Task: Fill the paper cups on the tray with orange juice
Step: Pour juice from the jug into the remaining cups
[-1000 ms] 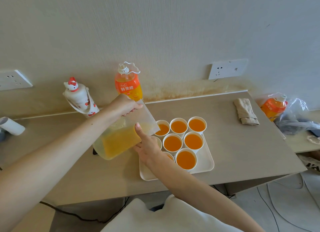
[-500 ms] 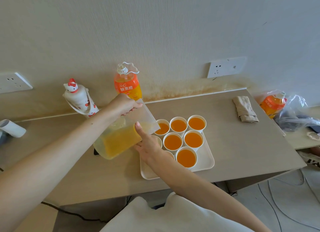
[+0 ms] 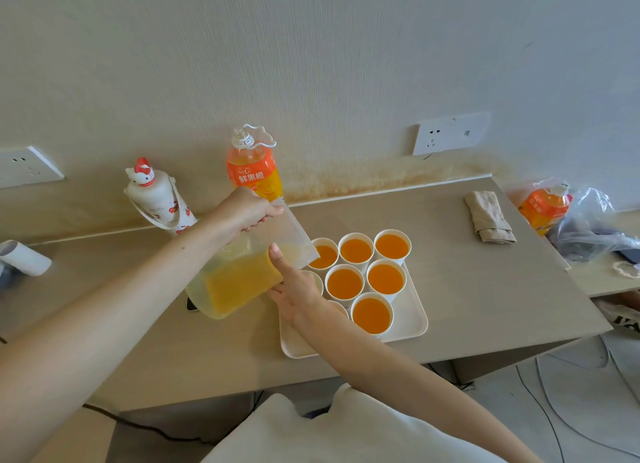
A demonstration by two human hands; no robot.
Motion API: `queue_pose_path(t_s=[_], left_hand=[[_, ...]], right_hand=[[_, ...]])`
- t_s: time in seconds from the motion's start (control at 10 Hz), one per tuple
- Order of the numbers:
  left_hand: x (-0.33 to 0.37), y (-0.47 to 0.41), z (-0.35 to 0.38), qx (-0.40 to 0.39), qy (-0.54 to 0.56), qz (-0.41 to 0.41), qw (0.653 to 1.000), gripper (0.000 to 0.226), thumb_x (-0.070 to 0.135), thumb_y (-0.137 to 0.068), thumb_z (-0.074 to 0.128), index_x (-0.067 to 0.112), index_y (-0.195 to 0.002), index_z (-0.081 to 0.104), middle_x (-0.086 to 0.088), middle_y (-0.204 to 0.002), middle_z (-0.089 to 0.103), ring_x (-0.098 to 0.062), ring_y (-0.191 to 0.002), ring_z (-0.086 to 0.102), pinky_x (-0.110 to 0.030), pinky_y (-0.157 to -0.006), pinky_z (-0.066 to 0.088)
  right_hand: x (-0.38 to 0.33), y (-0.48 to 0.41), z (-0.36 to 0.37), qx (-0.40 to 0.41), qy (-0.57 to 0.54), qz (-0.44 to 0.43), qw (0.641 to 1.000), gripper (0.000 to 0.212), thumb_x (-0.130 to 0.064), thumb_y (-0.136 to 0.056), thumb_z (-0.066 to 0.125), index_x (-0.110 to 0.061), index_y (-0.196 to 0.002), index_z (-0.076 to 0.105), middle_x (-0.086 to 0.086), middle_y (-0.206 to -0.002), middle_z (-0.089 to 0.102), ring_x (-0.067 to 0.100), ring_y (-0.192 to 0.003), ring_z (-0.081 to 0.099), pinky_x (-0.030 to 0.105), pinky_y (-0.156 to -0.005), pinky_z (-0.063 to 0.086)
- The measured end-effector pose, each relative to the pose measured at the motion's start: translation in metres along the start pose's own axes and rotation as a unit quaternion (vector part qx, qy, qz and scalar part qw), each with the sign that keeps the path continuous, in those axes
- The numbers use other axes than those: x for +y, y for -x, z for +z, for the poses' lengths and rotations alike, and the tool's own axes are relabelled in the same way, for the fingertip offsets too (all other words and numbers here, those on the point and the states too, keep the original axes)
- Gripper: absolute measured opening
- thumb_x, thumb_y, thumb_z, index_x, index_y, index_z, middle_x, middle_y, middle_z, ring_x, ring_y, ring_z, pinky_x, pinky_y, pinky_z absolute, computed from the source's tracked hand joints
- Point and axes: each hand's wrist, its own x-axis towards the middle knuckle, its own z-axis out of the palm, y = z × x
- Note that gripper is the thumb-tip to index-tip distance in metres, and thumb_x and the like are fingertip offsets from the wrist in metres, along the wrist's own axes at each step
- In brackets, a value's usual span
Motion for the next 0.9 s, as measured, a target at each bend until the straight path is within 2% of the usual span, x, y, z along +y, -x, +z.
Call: queue_pose_path(t_s=[0.2,0.3,0.5,0.6,0.8,0.9], left_hand=[[0.0009,-0.0006,-0.0003,-0.002,-0.001,-0.002,1.0,0.036,0.028,-0.086,0.07,0.014,-0.063,0.046,-0.001,-0.057,0.04,-0.014,-0.049,0.034,-0.025,-0.051,0.028],[0.001,-0.0011,-0.0005,-0.002,0.001,-0.002,1.0,0.036,0.027,-0.086,0.07,0.014,-0.063,0.046,-0.001,-0.057,0.04,-0.015,-0.05,0.034,-0.026,-0.051,0.028],[0.0017,-0.0003,-0.0006,-0.001,0.001,-0.001,1.0,0.034,0.027,-0.086,0.07,0.014,-0.064,0.047,-0.001,-0.057,0.04,-0.015,-0.05,0.034,-0.026,-0.052,0.029],[0.0017,0.0003,-0.0013,-0.003,0.0,0.0,1.0,0.033,0.027,-0.086,0.069,0.014,-0.066,0.047,-0.001,-0.058,0.041,-0.015,-0.05,0.034,-0.025,-0.052,0.029],[0.0031,0.0016,-0.0014,-0.005,0.0,0.0,1.0,0.035,0.026,-0.087,0.069,0.015,-0.064,0.045,0.0,-0.057,0.041,-0.014,-0.05,0.035,-0.025,-0.052,0.029],[0.0032,0.0014,-0.0018,-0.005,0.001,0.002,1.0,0.035,0.025,-0.087,0.068,0.015,-0.063,0.045,0.0,-0.056,0.041,-0.013,-0.049,0.034,-0.024,-0.051,0.028]], right_hand=[[-0.0006,-0.0018,0.0003,0.003,-0.005,0.004,1.0,0.05,-0.027,-0.084,0.074,-0.009,-0.127,0.055,0.012,-0.12,0.068,0.021,-0.099,0.067,0.025,-0.063,0.058],[-0.0016,-0.0013,-0.0003,-0.003,-0.015,0.005,1.0,0.043,-0.024,-0.086,0.073,-0.011,-0.123,0.054,0.009,-0.115,0.068,0.018,-0.091,0.067,0.023,-0.058,0.057],[-0.003,0.0008,-0.0005,-0.01,-0.015,0.005,1.0,0.037,-0.023,-0.087,0.071,-0.013,-0.118,0.054,0.006,-0.107,0.068,0.017,-0.09,0.066,0.023,-0.058,0.056],[-0.0025,0.001,-0.0002,-0.011,-0.015,0.0,1.0,0.042,-0.023,-0.086,0.072,-0.012,-0.123,0.054,0.007,-0.11,0.068,0.018,-0.092,0.066,0.024,-0.059,0.057],[-0.0005,-0.002,0.0003,0.004,0.005,0.003,1.0,0.054,-0.027,-0.084,0.074,-0.01,-0.13,0.053,0.011,-0.123,0.066,0.026,-0.113,0.063,0.029,-0.078,0.057],[-0.0008,-0.0034,0.0,0.002,0.004,0.003,1.0,0.052,-0.027,-0.084,0.074,-0.01,-0.128,0.053,0.011,-0.122,0.066,0.026,-0.112,0.064,0.027,-0.071,0.057]])
